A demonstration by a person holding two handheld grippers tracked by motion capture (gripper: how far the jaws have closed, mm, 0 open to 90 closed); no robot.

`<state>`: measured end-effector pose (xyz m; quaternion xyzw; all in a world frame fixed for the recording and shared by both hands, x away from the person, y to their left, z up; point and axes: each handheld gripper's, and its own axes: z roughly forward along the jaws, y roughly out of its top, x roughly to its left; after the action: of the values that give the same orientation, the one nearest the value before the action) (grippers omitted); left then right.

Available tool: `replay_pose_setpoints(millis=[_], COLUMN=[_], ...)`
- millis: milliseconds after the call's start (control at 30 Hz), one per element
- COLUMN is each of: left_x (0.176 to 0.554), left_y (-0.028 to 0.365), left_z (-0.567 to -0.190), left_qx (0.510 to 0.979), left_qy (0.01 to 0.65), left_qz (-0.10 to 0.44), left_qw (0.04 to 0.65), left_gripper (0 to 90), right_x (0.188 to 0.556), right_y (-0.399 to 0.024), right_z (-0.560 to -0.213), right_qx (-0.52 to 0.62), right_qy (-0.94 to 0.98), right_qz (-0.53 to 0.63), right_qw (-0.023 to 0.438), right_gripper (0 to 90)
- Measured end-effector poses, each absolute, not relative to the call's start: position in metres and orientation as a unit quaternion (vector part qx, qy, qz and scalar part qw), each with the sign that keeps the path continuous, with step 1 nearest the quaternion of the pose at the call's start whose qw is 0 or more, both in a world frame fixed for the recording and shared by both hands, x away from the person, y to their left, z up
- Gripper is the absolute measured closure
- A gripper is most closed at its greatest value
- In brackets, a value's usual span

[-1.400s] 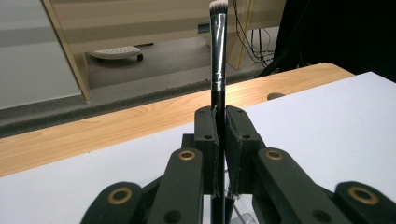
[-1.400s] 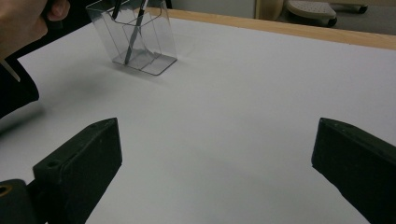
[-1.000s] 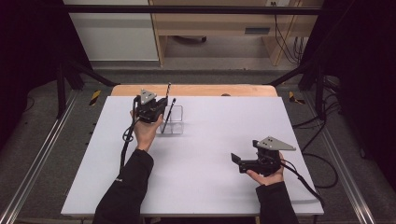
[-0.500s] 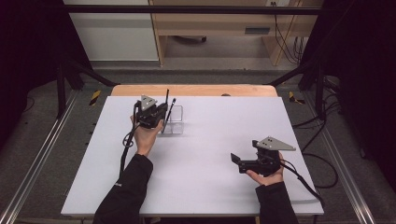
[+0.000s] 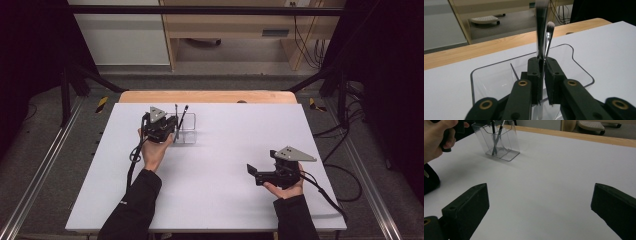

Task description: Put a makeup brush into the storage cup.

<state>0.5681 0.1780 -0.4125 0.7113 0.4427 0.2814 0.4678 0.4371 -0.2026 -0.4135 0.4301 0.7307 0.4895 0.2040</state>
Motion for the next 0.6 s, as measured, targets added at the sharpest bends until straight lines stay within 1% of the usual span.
replay_pose_setpoints(millis=[300, 600], left_x=[0.547, 0.526], left_y=[0.187, 0.192], left_z=[-0.403, -0.394], left_qx=[0.702, 0.717], left_qy=[0.436, 0.416], left_qz=[0.274, 0.255], left_qw=[0.492, 0.497], left_gripper=[66.9, 55.7], right_x=[0.436, 0.436], right_y=[-0.203, -0.203], right_z=[-0.412, -0.411], right_qx=[0.429, 0.428], right_qy=[0.731, 0.729], right_qz=[0.490, 0.491], right_qw=[0.206, 0.209], right_gripper=[2.4, 2.3])
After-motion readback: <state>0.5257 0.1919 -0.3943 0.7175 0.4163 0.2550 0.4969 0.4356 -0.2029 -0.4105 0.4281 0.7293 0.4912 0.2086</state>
